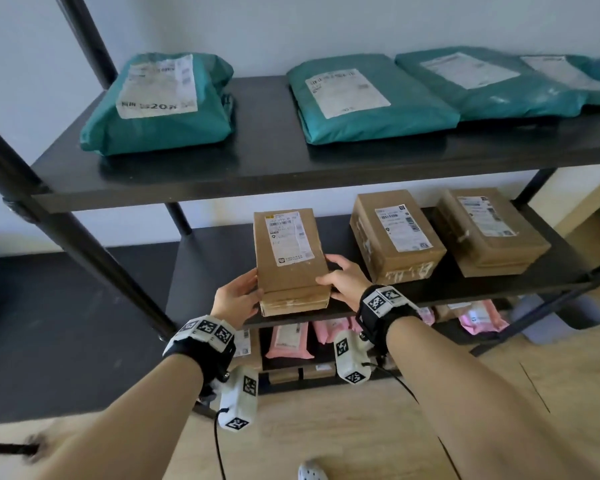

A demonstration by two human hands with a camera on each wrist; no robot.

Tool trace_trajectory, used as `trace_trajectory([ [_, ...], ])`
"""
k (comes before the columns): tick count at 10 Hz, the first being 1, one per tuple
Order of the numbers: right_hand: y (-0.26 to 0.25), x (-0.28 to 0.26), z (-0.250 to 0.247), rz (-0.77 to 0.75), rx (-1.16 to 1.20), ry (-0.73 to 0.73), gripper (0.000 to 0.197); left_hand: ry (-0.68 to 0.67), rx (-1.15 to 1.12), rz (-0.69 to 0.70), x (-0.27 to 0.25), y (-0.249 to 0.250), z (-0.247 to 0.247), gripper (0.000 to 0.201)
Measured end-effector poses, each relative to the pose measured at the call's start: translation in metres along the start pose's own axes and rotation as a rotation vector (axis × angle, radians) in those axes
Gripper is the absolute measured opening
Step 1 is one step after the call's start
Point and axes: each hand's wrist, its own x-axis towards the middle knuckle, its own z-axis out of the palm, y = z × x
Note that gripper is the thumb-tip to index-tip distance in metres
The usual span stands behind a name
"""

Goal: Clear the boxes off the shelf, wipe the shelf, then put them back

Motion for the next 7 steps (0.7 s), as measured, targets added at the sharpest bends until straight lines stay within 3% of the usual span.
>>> trace_trajectory([
  [5,0.001,0.032,-0.006,-0.090,-0.128,0.022,0.064,0.036,0.028,0.024,0.038,-0.007,0.010,0.042],
  [7,0.014,0.016,-0.007,-0.109,-0.360,0.098,0.066,0.017,0.274,-0.026,0.029,-0.023,0.014,0.034],
])
